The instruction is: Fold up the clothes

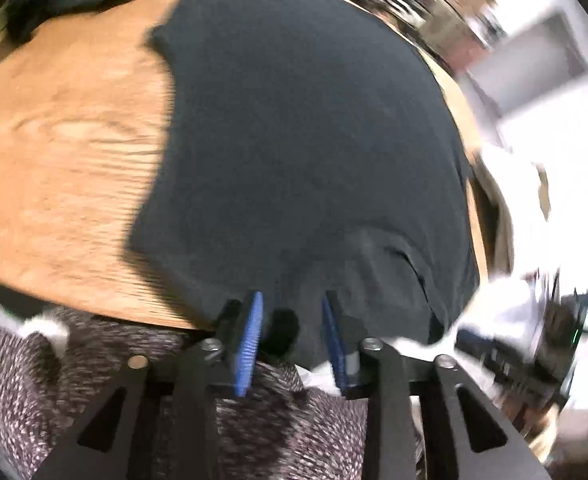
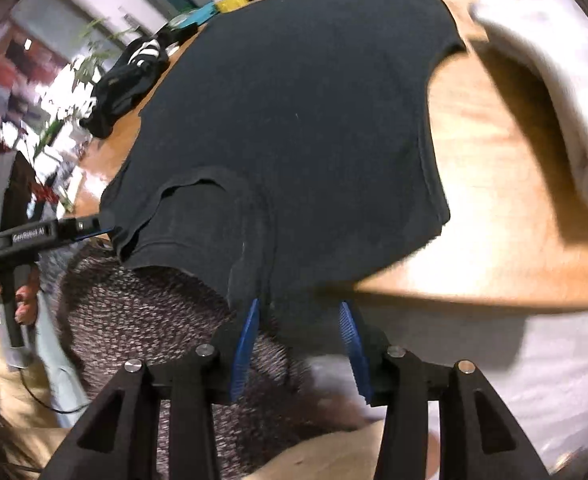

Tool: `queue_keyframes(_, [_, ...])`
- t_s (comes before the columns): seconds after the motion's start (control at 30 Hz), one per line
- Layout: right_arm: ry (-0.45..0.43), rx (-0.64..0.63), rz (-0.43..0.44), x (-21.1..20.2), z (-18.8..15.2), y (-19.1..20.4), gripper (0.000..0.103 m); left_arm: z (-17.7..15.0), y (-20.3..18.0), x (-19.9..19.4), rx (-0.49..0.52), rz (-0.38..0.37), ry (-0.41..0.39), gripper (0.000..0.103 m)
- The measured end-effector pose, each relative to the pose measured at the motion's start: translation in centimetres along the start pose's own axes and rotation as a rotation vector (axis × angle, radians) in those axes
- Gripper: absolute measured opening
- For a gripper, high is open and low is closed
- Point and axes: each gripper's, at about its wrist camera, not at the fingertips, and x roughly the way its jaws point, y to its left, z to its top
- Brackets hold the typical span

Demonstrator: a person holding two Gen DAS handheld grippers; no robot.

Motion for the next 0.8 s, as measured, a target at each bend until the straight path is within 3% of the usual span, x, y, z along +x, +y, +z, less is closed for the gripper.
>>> queue_keyframes(0.1, [-0.013, 0.062, 0.034, 0.4, -0.6, -0.1, 0.047, 0.5, 3.8, -0.4, -0.130, -0.009, 0.006, 0.035])
queue_keyframes(0.2, [-0.029, 0.031, 0.038, -0.3, -0.9, 0.3, 0.049, 0.0, 5.3, -0.7, -0.182, -0.066, 0.025, 0.035])
queue_keyframes(0.33, [0.011, 0.024, 0.085, 0.2, -1.2, 0.6, 0.054, -0.5, 6.4, -1.4, -0.212, -0.107, 0.027, 0.036])
queue_keyframes(0.43, [0.048, 0.058, 0.108, 1.3, -1.4, 0.4, 0.053, -1.4, 6.8, -1.5, -0.213, -0.076, 0.020, 0.036])
queue_keyframes(0.63, [0.007, 0.075, 0.093, 1.0, -1.2, 0.4, 0.054, -2.1, 6.9, -2.4, -0.196, -0.016, -0.011, 0.036])
queue_keyframes(0.8, [0.020, 0.147, 0.121, 1.4, -1.3, -0.4, 0.054, -1.9, 6.6, -0.6, -0.220, 0.013, 0.007, 0.036])
